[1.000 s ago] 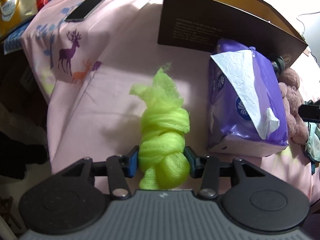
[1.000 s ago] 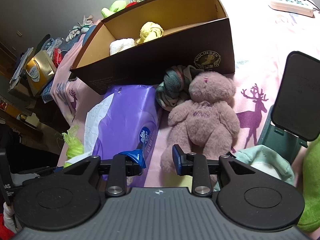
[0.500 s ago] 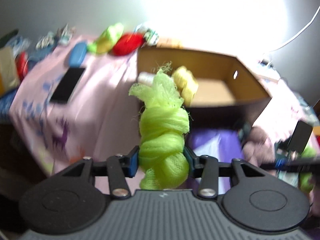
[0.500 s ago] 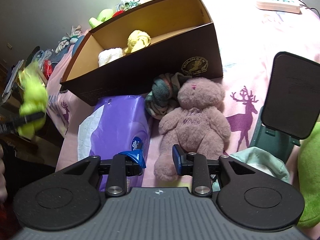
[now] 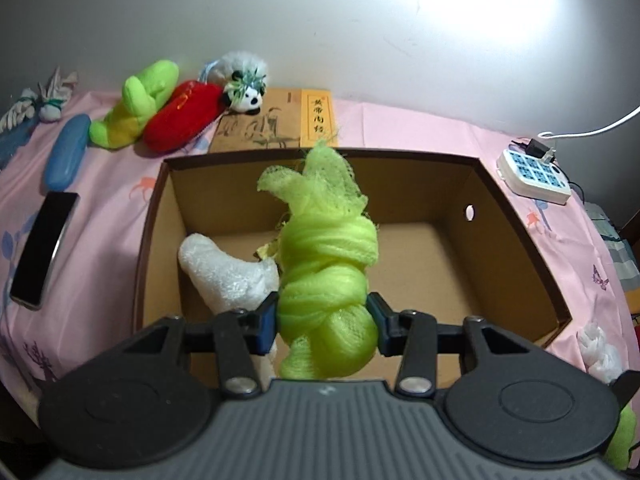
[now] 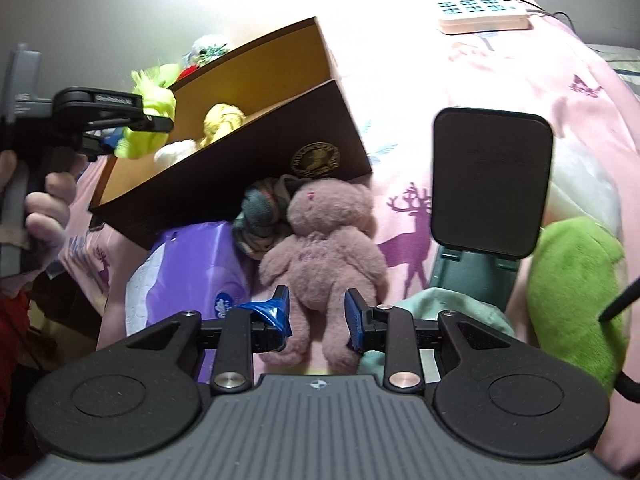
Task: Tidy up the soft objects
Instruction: 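Grasp the lime-green mesh scrubber with the left gripper and place it in the box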
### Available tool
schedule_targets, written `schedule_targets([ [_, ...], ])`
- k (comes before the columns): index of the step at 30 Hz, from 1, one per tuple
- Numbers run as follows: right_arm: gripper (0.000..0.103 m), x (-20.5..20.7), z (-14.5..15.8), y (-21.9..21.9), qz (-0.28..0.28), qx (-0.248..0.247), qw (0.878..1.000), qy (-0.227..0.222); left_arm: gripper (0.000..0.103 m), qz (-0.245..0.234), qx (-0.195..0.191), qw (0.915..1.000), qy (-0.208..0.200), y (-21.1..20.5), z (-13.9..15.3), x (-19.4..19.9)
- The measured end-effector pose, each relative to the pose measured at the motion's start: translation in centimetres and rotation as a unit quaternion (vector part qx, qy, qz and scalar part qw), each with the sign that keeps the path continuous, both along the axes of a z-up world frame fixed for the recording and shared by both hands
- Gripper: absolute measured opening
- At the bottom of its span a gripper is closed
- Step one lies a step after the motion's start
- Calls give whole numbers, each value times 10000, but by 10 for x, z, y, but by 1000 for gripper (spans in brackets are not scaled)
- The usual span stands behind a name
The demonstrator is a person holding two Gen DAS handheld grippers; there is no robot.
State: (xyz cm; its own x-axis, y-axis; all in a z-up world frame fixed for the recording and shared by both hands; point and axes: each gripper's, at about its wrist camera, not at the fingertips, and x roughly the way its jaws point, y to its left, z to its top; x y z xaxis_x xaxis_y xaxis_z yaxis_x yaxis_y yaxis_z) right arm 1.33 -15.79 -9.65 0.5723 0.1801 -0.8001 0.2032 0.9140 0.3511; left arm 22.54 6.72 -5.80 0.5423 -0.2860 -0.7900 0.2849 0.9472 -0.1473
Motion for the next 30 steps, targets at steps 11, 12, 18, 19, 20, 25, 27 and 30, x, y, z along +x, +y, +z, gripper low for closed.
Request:
schedule_targets([
  [11,12,-5,-2,-14,-335,-48,9994,116,63,590,348,9893,1287,-11,-59,31],
  [12,12,-5,-3,-14,-327,-49,9994,121,65,616,332,9889,1310,-10,-60,30],
  [18,12,3,-4,-10,-204,-28,9997,146,65,618,341,9906,1171,-3,-49,17],
  [19,12,4,-3,-9,-166,-35,9998,141,65,601,370,9913,1108,-5,-44,14],
  [20,12,6,-3,-8,-121,-41,9998,133,65,585,404,9921,1034,-5,-40,10],
  [25,12,10,-1,-3,82,-44,9999,112,65,553,635,9947,591,-7,-16,-11],
  [27,12,11,0,-1,165,-46,9998,93,66,567,723,9948,447,-7,-8,-21],
  [30,12,10,1,0,287,-37,9996,56,66,647,863,9939,246,-6,1,-35],
])
